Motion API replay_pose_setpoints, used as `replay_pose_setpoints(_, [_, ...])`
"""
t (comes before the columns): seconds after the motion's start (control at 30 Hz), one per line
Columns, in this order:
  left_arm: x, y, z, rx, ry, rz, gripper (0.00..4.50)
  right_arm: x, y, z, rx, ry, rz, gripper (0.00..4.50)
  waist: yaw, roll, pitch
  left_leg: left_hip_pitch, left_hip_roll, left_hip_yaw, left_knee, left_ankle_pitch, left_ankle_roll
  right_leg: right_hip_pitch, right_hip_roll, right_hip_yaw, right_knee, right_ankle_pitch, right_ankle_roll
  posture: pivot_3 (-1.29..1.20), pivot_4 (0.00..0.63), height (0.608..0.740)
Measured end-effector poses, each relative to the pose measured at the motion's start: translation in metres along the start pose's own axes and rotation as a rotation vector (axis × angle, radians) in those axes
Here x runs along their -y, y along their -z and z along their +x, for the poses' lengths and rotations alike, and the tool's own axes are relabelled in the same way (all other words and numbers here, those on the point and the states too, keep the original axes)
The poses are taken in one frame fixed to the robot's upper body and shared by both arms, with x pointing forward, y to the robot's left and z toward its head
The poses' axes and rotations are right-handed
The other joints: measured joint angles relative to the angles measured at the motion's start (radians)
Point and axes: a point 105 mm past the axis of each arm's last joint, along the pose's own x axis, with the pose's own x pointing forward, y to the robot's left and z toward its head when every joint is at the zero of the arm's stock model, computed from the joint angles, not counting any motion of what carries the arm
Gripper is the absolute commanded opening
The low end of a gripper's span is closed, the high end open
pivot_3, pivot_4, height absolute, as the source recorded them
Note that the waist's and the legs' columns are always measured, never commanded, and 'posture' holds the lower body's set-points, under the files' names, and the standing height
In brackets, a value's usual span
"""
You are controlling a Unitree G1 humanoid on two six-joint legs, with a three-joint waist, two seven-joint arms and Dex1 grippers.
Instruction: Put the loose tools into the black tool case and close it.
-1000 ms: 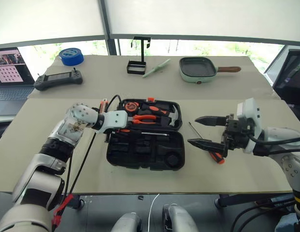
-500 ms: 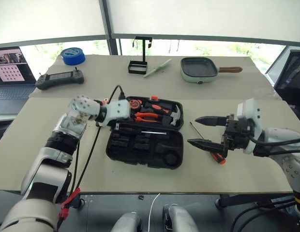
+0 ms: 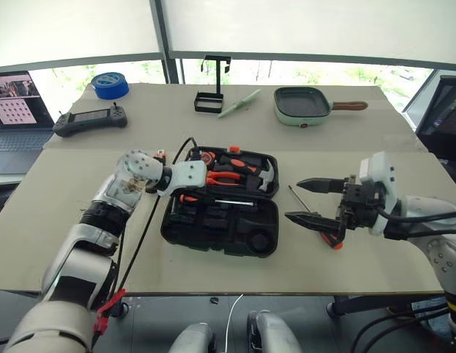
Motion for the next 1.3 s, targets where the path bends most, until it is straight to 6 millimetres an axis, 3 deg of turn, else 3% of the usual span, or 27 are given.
replay_pose_setpoints(0.2, [-0.001,0.002,0.009,-0.049,-0.011,0.119,0.07,-0.001,0.001,0.001,0.008,0.004,0.006,4.5,0.004,0.001,-0.001,0.0,0.0,0.0,0.001,0.0,0.0,0.0,0.0,0.001,0.0,0.0,0.0,0.0,0.15,0.74])
replay_pose_setpoints(0.37, [0.0,0.003,0.008,-0.04,-0.018,0.11,0.07,0.0,0.002,0.001,0.007,0.011,0.012,4.5,0.005,0.001,-0.001,0.0,0.0,0.0,0.001,0.0,0.0,0.0,0.0,0.001,0.001,0.0,0.001,0.0,0.15,0.74])
replay_pose_setpoints(0.7, [-0.005,-0.003,0.001,0.072,-0.025,-0.087,0.07,0.0,0.005,-0.001,0.002,0.023,0.023,4.5,0.003,0.001,-0.001,-0.001,0.0,0.0,0.002,0.0,0.001,0.0,0.0,0.0,0.001,0.001,0.001,0.0,0.15,0.74])
replay_pose_setpoints(0.87, [-0.005,-0.011,-0.001,0.088,-0.006,-0.05,0.07,0.0,0.005,-0.001,0.007,0.023,0.025,4.5,0.002,0.001,-0.001,-0.001,0.0,0.0,0.002,0.0,0.001,0.0,0.0,0.0,0.001,0.001,0.001,0.0,0.15,0.74])
replay_pose_setpoints(1.3, [0.003,0.001,0.011,-0.037,0.006,0.147,0.07,0.0,0.004,0.0,0.018,0.037,0.022,4.5,0.0,0.002,-0.002,0.0,0.0,0.001,0.002,0.0,0.001,0.0,0.0,0.002,0.001,0.001,0.001,0.0,0.15,0.74])
